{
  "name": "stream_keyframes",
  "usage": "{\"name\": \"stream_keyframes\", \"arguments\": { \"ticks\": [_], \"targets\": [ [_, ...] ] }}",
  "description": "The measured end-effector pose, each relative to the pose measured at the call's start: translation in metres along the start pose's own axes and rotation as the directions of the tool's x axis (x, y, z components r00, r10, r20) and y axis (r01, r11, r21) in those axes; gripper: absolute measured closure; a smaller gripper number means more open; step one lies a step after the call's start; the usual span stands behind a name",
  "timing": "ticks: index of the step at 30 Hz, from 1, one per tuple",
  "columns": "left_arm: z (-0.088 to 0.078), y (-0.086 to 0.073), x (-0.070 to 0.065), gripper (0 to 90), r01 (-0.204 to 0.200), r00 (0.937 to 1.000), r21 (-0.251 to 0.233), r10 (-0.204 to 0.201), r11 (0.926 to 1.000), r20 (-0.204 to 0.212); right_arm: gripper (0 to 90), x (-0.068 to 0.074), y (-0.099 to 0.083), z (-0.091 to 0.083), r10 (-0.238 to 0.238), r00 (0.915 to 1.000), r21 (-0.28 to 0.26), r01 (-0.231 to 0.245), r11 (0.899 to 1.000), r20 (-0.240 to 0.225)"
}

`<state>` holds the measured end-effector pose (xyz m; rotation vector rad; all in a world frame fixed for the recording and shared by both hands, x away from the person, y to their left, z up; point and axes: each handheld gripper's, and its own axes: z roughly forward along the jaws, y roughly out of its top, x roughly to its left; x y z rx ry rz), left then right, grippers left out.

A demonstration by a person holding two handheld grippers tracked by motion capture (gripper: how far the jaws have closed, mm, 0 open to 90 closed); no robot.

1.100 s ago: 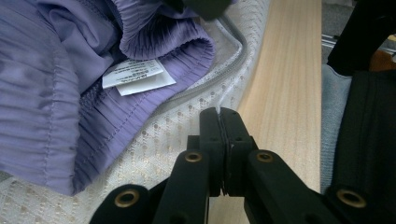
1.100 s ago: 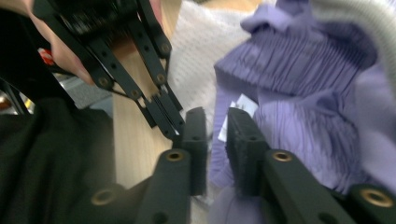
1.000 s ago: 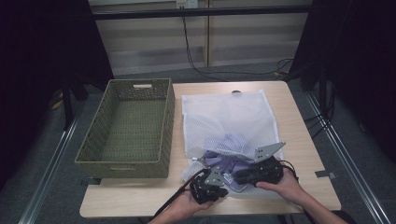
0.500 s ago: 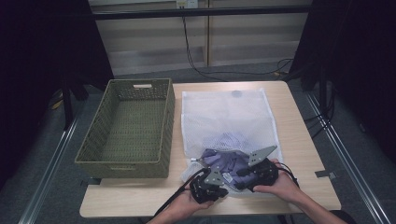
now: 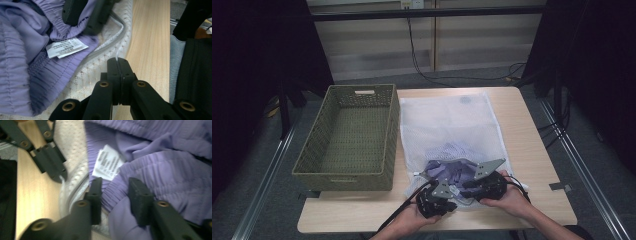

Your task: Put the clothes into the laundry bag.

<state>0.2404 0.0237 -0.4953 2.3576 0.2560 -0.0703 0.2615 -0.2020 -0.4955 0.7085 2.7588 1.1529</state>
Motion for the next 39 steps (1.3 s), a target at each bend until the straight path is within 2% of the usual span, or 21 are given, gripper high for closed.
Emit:
{"name": "stream_keyframes", "arguments": {
  "ticks": [2, 3, 6, 7, 10, 12, 16, 20, 24, 29, 32, 37, 39],
  "targets": [
    [-0.001, 0.001, -0.001, 90.0, -0.006, 0.9999, 0.025, 0.006, 0.9997, -0.010, 85.9, -0.004, 0.002, 0.002, 0.012, 0.9999, -0.014, -0.012, 1.000, -0.009],
    [-0.001, 0.002, 0.000, 90.0, -0.008, 0.9999, 0.027, 0.008, 0.9996, -0.007, 86.7, -0.004, 0.003, 0.002, 0.013, 0.9999, -0.011, -0.013, 1.000, -0.010],
    [-0.001, 0.002, 0.000, 90.0, -0.010, 0.9999, 0.027, 0.010, 0.9996, -0.008, 87.4, -0.004, 0.005, 0.003, 0.012, 0.9999, -0.010, -0.012, 1.000, -0.004],
    [0.001, 0.000, -0.001, 90.0, -0.004, 1.0000, -0.003, 0.004, 1.0000, -0.005, 87.6, -0.005, 0.006, 0.004, 0.016, 0.9998, -0.008, -0.016, 1.000, 0.008],
    [-0.001, 0.001, -0.001, 90.0, -0.010, 0.9999, 0.016, 0.010, 0.9998, -0.006, 87.7, -0.009, 0.009, 0.005, 0.023, 0.9993, -0.012, -0.023, 1.000, 0.028],
    [0.001, 0.000, -0.001, 90.0, -0.006, 1.0000, -0.001, 0.006, 1.0000, -0.006, 87.8, -0.013, 0.010, 0.007, 0.038, 0.9985, -0.015, -0.038, 0.999, 0.039],
    [0.000, 0.001, 0.000, 90.0, -0.014, 0.9999, 0.012, 0.014, 0.9998, 0.004, 87.8, -0.019, 0.012, 0.008, 0.058, 0.9974, -0.025, -0.057, 0.998, 0.042],
    [-0.001, 0.001, 0.000, 90.0, -0.017, 0.9998, 0.019, 0.017, 0.9997, 0.005, 87.7, -0.025, 0.015, 0.010, 0.079, 0.9944, -0.036, -0.076, 0.996, 0.070],
    [0.001, 0.000, 0.000, 90.0, -0.014, 0.9999, -0.009, 0.014, 0.9999, 0.008, 87.5, -0.032, 0.016, 0.011, 0.095, 0.9930, -0.047, -0.092, 0.995, 0.070],
    [0.000, 0.000, 0.002, 90.0, -0.009, 0.9999, -0.001, 0.009, 1.0000, 0.013, 87.3, -0.036, 0.015, 0.012, 0.114, 0.9918, -0.059, -0.110, 0.992, 0.059],
    [0.000, 0.000, 0.002, 90.0, -0.004, 0.9997, 0.003, 0.003, 1.0000, 0.024, 87.2, -0.039, 0.015, 0.011, 0.121, 0.9903, -0.064, -0.116, 0.991, 0.069],
    [0.000, 0.000, 0.002, 90.0, -0.005, 0.9998, 0.004, 0.005, 1.0000, 0.017, 86.7, -0.046, 0.019, 0.015, 0.142, 0.9863, -0.078, -0.136, 0.988, 0.084],
    [-0.001, 0.001, 0.003, 90.0, -0.010, 0.9998, 0.024, 0.010, 0.9997, 0.014, 86.6, -0.048, 0.020, 0.016, 0.149, 0.9851, -0.081, -0.142, 0.987, 0.086]
  ]
}}
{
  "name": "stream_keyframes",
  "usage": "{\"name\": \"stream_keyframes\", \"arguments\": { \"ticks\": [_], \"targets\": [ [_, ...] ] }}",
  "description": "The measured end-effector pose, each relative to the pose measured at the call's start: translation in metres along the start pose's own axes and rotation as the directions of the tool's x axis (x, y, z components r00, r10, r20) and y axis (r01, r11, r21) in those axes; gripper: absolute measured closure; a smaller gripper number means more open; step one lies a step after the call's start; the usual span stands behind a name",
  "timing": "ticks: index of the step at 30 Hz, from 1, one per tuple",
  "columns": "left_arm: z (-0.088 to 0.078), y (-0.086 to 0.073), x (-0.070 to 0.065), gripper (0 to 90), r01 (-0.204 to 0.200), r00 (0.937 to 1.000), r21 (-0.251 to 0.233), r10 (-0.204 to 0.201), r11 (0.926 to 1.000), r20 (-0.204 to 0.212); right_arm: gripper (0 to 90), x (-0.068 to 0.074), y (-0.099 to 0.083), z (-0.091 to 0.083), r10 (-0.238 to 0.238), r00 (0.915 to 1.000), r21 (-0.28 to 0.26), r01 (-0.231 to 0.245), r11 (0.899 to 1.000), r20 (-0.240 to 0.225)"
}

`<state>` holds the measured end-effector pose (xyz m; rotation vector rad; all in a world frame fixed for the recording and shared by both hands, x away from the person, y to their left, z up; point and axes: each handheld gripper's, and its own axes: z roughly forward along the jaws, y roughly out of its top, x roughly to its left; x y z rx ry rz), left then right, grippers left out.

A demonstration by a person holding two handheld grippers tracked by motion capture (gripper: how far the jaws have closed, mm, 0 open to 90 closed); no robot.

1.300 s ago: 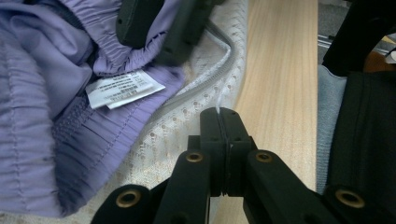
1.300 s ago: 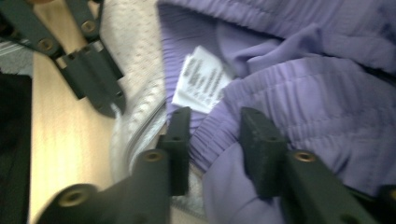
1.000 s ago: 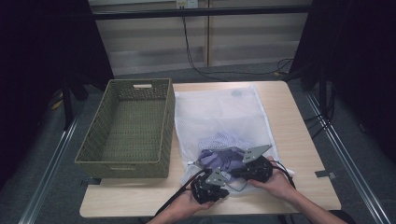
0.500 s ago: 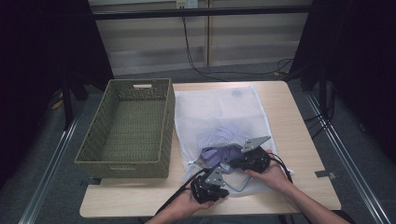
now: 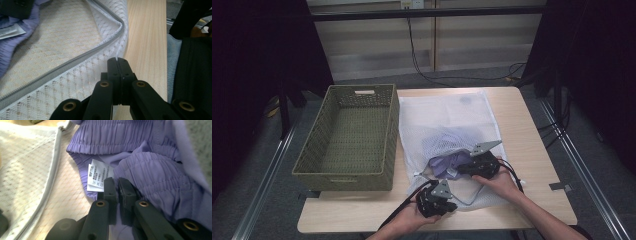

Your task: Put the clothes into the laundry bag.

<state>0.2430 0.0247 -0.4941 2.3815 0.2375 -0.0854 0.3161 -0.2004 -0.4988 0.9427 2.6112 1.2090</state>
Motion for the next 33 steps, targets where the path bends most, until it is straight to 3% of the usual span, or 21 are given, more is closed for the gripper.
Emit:
{"name": "stream_keyframes", "arguments": {
  "ticks": [9, 14, 23, 26, 33],
  "targets": [
    [0.003, -0.002, 0.000, 90.0, 0.010, 0.9999, -0.039, -0.010, 0.9992, 0.003, 84.8, -0.008, 0.005, 0.006, 0.030, 0.9994, -0.013, -0.030, 0.999, 0.016],
    [0.002, -0.002, 0.001, 90.0, 0.009, 0.9998, -0.032, -0.008, 0.9994, 0.020, 83.0, -0.015, 0.010, 0.011, 0.039, 0.9990, -0.011, -0.039, 0.999, 0.021],
    [0.002, -0.002, 0.001, 90.0, 0.004, 0.9999, -0.036, -0.003, 0.9993, 0.012, 80.9, -0.026, 0.018, 0.016, 0.042, 0.9989, 0.000, -0.042, 0.999, 0.019],
    [0.000, -0.002, 0.002, 90.0, 0.013, 0.9998, -0.022, -0.012, 0.9997, 0.013, 80.3, -0.028, 0.020, 0.017, 0.057, 0.9977, -0.001, -0.057, 0.998, 0.037],
    [0.002, -0.002, 0.001, 90.0, 0.009, 0.9998, -0.038, -0.009, 0.9992, 0.015, 78.8, -0.041, 0.026, 0.022, 0.077, 0.9949, -0.006, -0.077, 0.997, 0.065]
  ]
}}
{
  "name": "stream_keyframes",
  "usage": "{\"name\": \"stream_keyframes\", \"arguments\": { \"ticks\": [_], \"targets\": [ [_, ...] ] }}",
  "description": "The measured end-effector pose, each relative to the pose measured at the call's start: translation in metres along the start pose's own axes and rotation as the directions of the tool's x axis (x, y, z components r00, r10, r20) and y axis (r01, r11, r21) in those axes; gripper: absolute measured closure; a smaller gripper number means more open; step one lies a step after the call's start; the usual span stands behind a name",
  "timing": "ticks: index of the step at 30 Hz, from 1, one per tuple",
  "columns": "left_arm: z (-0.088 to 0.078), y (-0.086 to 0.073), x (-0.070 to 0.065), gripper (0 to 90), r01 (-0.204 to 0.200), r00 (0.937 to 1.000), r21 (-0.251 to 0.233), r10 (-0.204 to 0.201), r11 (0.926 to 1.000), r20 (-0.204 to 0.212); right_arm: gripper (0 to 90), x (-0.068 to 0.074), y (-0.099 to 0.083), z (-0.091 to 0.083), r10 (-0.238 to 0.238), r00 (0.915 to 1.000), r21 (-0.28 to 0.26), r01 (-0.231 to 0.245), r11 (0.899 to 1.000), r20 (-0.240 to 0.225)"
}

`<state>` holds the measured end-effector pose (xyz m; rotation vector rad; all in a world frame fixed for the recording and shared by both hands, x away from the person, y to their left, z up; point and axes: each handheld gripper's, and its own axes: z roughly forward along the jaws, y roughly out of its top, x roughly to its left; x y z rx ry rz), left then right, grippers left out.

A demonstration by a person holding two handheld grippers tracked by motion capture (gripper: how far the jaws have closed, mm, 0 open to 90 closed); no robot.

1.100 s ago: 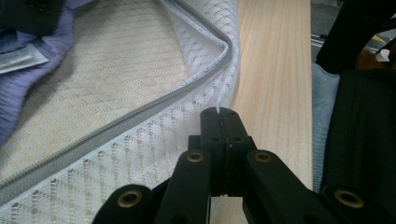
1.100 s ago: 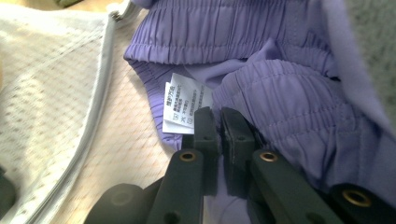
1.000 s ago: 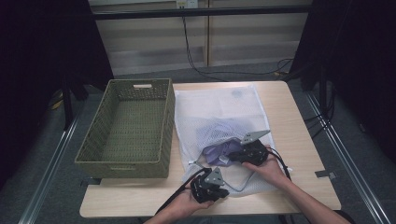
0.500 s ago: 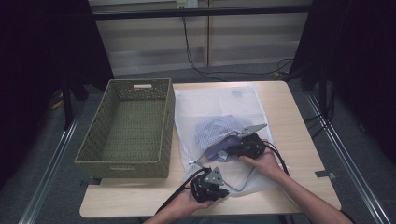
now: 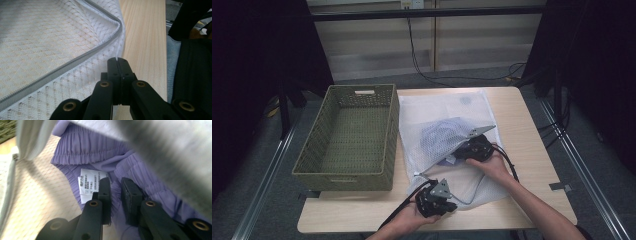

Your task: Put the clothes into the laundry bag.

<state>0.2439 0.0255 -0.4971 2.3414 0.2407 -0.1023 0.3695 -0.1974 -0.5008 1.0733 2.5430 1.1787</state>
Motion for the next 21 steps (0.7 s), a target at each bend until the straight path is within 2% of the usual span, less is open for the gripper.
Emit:
{"name": "stream_keyframes", "arguments": {
  "ticks": [6, 16, 20, 21],
  "targets": [
    [0.000, 0.000, 0.000, 90.0, -0.001, 1.0000, 0.008, 0.001, 1.0000, 0.000, 78.1, -0.008, 0.004, 0.004, 0.023, 0.9997, -0.005, -0.023, 1.000, 0.007],
    [0.000, 0.000, 0.000, 90.0, -0.001, 1.0000, 0.002, 0.001, 1.0000, 0.003, 76.6, -0.012, 0.010, 0.010, 0.038, 0.9986, -0.015, -0.037, 0.999, 0.038],
    [0.000, 0.000, 0.000, 90.0, -0.002, 1.0000, 0.007, 0.002, 1.0000, 0.002, 76.7, -0.018, 0.013, 0.014, 0.064, 0.9973, -0.027, -0.063, 0.998, 0.037],
    [-0.001, 0.000, 0.000, 90.0, -0.002, 1.0000, 0.010, 0.002, 0.9999, 0.002, 76.7, -0.020, 0.015, 0.016, 0.074, 0.9960, -0.027, -0.072, 0.997, 0.050]
  ]
}}
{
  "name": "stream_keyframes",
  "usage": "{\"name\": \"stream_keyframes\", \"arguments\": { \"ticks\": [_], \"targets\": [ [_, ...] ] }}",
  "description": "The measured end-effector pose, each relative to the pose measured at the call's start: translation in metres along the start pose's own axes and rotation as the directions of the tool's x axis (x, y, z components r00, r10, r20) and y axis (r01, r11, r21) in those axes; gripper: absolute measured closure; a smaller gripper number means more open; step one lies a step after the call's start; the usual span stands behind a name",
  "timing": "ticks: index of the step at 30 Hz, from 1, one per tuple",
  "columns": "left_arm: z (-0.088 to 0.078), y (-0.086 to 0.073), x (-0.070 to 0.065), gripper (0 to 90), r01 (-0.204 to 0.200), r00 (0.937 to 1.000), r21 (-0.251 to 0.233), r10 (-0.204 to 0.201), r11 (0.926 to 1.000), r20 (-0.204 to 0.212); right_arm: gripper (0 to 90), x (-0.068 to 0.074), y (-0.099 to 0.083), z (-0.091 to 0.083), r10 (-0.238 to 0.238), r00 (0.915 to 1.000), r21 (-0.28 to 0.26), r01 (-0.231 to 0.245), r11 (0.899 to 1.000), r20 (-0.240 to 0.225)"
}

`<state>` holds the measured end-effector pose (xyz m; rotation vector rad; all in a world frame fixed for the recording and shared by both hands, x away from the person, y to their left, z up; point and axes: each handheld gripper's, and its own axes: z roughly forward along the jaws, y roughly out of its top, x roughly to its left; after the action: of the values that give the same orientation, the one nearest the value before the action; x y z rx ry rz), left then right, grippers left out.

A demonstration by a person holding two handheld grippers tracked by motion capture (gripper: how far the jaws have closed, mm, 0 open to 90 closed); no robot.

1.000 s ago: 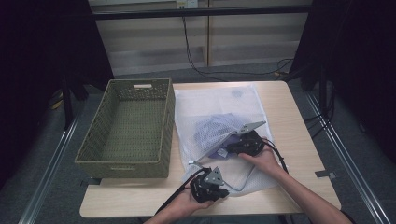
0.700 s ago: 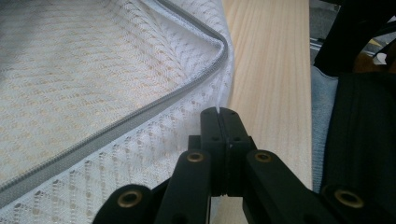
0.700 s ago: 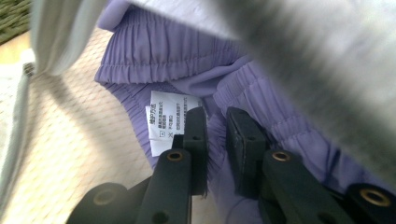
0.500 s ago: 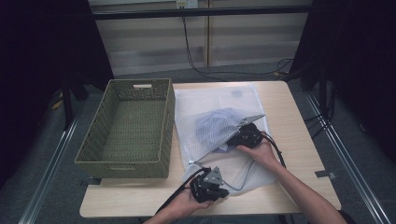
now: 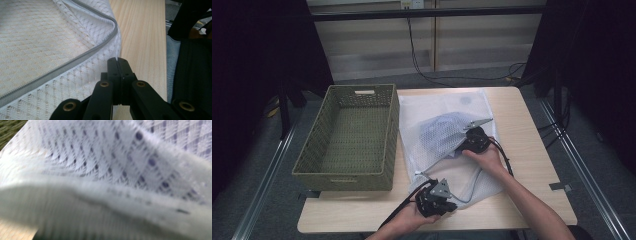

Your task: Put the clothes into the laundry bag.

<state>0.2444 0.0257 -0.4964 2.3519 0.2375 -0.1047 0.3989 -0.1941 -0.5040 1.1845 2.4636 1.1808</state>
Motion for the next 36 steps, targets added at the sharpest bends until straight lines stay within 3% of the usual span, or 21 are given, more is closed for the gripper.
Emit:
{"name": "stream_keyframes", "arguments": {
  "ticks": [3, 12, 17, 19, 20, 25, 36],
  "targets": [
    [0.000, 0.000, 0.000, 90.0, -0.001, 1.0000, 0.000, 0.001, 1.0000, 0.001, 76.7, -0.001, 0.002, 0.002, 0.003, 1.0000, -0.004, -0.003, 1.000, 0.003],
    [0.000, 0.000, 0.000, 90.0, 0.000, 1.0000, 0.001, 0.000, 1.0000, 0.002, 75.5, -0.003, 0.010, 0.010, 0.029, 0.9967, -0.007, -0.029, 1.000, 0.075],
    [-0.001, 0.001, 0.001, 90.0, -0.007, 1.0000, 0.015, 0.007, 0.9999, 0.000, 74.8, -0.006, 0.016, 0.012, 0.048, 0.9960, -0.001, -0.048, 0.999, 0.076],
    [0.000, 0.001, 0.001, 90.0, -0.005, 1.0000, 0.009, 0.005, 0.9999, 0.003, 74.7, -0.006, 0.018, 0.012, 0.053, 0.9950, 0.000, -0.053, 0.999, 0.085],
    [0.001, 0.000, 0.000, 90.0, 0.005, 1.0000, -0.016, -0.005, 0.9999, 0.005, 74.8, -0.007, 0.019, 0.013, 0.055, 0.9945, 0.004, -0.055, 0.998, 0.089],
    [0.001, 0.000, 0.001, 90.0, 0.004, 0.9999, -0.006, -0.004, 1.0000, 0.015, 73.5, -0.009, 0.026, 0.014, 0.074, 0.9931, 0.003, -0.075, 0.997, 0.091],
    [0.001, 0.000, 0.001, 90.0, 0.006, 0.9999, -0.017, -0.006, 0.9998, 0.010, 72.9, -0.010, 0.025, 0.021, 0.060, 0.9915, 0.010, -0.062, 0.998, 0.116]
  ]
}}
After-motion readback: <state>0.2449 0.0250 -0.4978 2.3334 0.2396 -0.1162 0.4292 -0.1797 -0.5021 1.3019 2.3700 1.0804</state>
